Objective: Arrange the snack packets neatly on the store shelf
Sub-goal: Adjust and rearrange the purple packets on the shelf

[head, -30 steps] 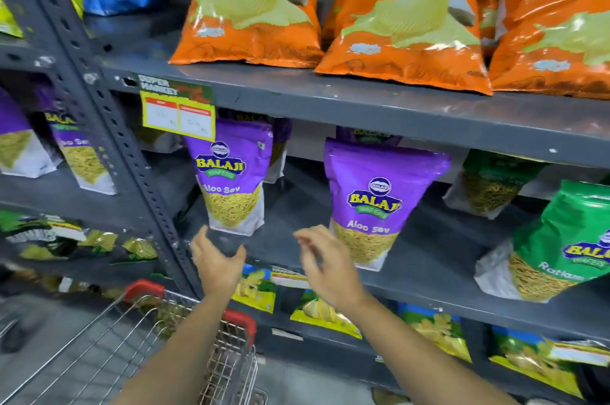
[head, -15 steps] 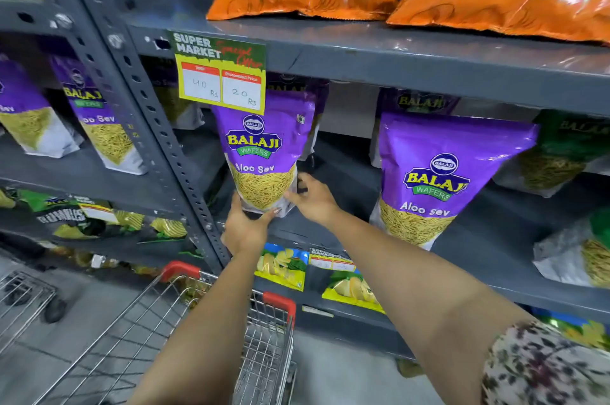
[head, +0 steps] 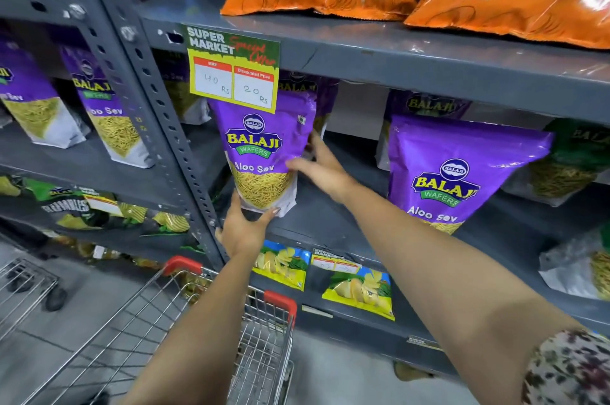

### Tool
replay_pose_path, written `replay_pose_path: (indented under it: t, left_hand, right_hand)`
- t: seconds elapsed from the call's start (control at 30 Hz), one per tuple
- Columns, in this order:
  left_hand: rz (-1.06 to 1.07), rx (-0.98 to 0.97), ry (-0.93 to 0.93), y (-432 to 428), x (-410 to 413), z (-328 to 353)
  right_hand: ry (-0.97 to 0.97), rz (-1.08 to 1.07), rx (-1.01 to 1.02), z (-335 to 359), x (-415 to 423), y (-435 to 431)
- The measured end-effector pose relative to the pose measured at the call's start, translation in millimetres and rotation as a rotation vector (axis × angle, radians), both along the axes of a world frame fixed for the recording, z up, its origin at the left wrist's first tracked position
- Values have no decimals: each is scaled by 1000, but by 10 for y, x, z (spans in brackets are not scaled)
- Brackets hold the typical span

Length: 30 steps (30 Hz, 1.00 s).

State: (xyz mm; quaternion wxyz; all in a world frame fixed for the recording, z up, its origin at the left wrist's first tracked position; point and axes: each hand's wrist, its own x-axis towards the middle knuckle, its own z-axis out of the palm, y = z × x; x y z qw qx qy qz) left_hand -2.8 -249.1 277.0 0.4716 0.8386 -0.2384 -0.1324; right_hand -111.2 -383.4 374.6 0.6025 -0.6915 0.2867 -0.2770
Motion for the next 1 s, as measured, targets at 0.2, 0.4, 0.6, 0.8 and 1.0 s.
replay_pose_path:
  t: [0.2,0.4,0.6,0.8,1.0]
  left_hand:
    - [-2,10,-3,-20,8,-53]
    - [15,-22,6,-36,-17,-126]
    - [-43,63,-61,-16,62,-84]
    - [-65,64,-15,-16,5,-42]
    - [-1,19,5,32,-174,-57]
  right_hand:
    - [-134,-57,-24,634,132,64]
    - [-73,-37,-42,763,116,56]
    - [-99,-45,-18,733,69,38]
    - [-81,-60,-44,725,8,44]
    - [-26,-166,-280,423,-742,394]
